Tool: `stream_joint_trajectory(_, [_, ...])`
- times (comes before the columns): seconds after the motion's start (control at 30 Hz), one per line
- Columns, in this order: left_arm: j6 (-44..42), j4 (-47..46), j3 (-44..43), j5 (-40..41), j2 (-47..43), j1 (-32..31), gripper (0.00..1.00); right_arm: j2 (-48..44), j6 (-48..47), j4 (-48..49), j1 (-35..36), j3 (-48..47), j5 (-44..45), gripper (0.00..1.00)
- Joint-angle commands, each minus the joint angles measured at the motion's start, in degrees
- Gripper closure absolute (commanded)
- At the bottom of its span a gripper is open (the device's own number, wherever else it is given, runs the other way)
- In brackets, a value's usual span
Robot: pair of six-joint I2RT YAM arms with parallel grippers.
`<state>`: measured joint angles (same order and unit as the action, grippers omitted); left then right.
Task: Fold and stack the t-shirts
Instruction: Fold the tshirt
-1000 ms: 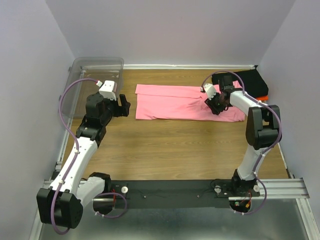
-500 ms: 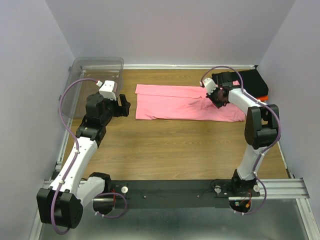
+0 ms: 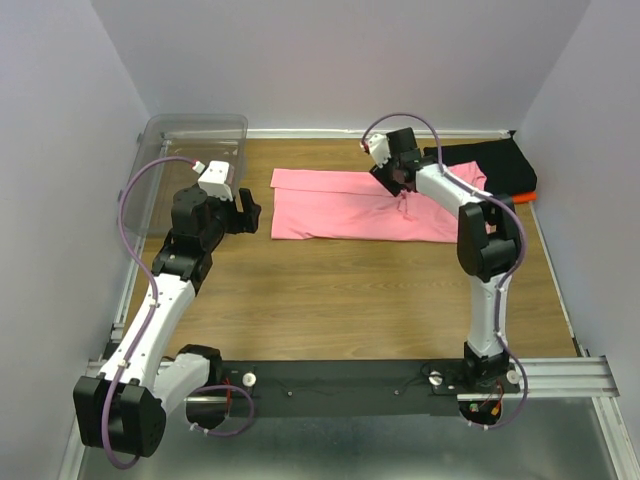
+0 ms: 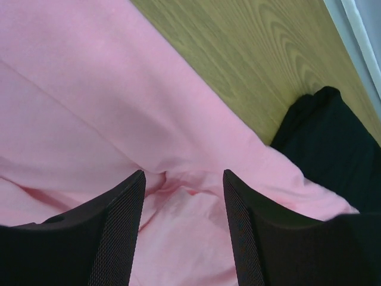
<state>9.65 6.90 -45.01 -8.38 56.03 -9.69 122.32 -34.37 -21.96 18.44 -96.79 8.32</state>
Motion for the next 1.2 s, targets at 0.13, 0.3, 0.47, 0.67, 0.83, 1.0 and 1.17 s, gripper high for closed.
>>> stream_joint_trajectory(0.13, [0.02, -1.62, 0.1, -2.43, -0.22, 0.55, 0.17, -12.62, 11.6, 6.05, -6.65, 9.33, -6.8, 0.52])
stream_joint_trajectory(0.3, [5.89, -2.51, 1.86, -7.33, 3.37, 0.55, 0.12, -26.39, 17.04, 4.91, -16.39, 21.36, -24.2, 0.54])
stream_joint_trajectory(0.47, [17.05, -2.41, 6.68, -14.9, 7.69, -0.23, 0.25, -35.48, 21.54, 3.85, -27.21, 34.45, -34.64, 0.4])
stream_joint_trajectory(0.67, [27.96, -9.27, 14.95, -7.97, 2.87, -4.46, 0.25, -38.12, 4.18, -7.72, -29.61, 39.31, -58.03, 0.35])
stream_joint_trajectory(0.83, [24.72, -4.46, 12.42, 0.54, -8.02, -4.46, 0.26, -39.53, -9.76, -6.56, 1.03, 41.33, -44.65, 0.21])
stream_joint_trajectory(1.0, [18.48, 1.79, 7.23, 13.63, -24.37, -4.28, 0.2, -27.08, -7.64, 10.07, 23.62, 34.85, -17.49, 0.18])
stream_joint_trajectory(1.17, [17.51, 6.71, 5.82, 15.06, -34.47, -4.19, 0.2, -8.97, -5.36, 13.95, 31.74, 17.56, -0.53, 0.19])
